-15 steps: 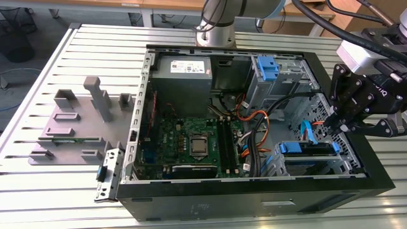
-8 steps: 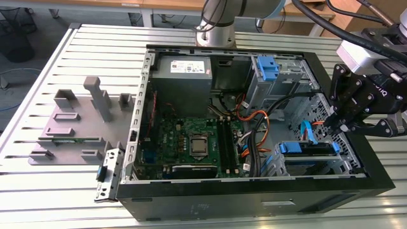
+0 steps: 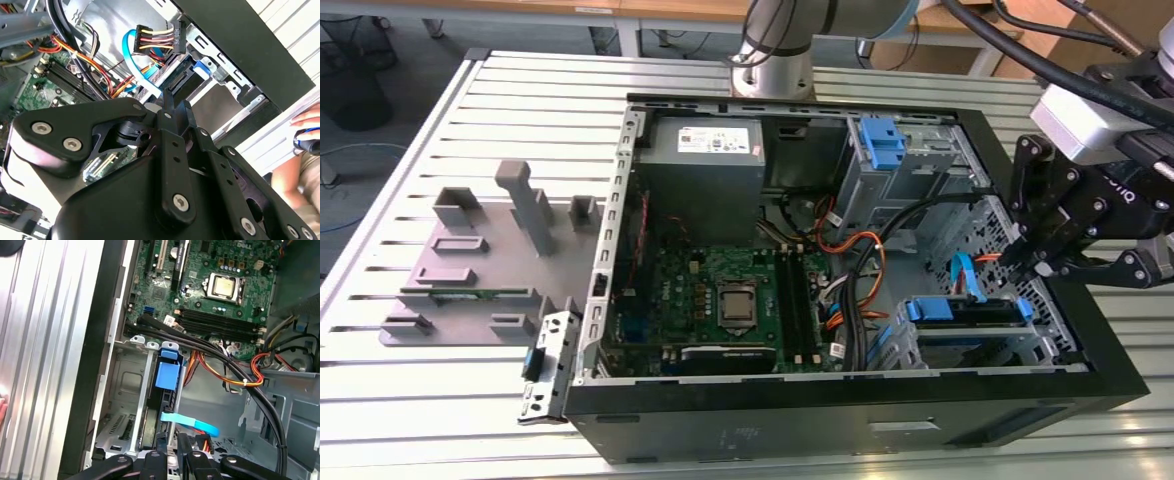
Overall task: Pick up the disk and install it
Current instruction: 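Insert the second disk wire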
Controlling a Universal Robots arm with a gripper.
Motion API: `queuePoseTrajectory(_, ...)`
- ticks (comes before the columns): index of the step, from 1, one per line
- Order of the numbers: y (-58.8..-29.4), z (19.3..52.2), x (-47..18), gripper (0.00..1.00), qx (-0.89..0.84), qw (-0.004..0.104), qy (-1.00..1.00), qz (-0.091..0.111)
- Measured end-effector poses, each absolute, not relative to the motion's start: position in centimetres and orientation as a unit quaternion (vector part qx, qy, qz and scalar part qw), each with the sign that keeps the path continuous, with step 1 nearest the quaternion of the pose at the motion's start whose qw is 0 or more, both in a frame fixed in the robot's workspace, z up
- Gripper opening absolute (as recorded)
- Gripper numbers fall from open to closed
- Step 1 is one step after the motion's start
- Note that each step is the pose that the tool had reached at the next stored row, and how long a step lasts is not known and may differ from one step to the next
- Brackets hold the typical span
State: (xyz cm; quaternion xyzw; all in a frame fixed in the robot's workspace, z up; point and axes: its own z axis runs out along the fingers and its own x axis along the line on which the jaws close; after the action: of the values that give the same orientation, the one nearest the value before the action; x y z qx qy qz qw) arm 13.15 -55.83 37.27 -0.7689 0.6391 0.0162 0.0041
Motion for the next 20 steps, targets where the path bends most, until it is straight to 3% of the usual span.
queuePoseTrajectory(20, -55.83, 37.23, 13.54, 0.24, -0.773, 0.004, 0.634, 0.016)
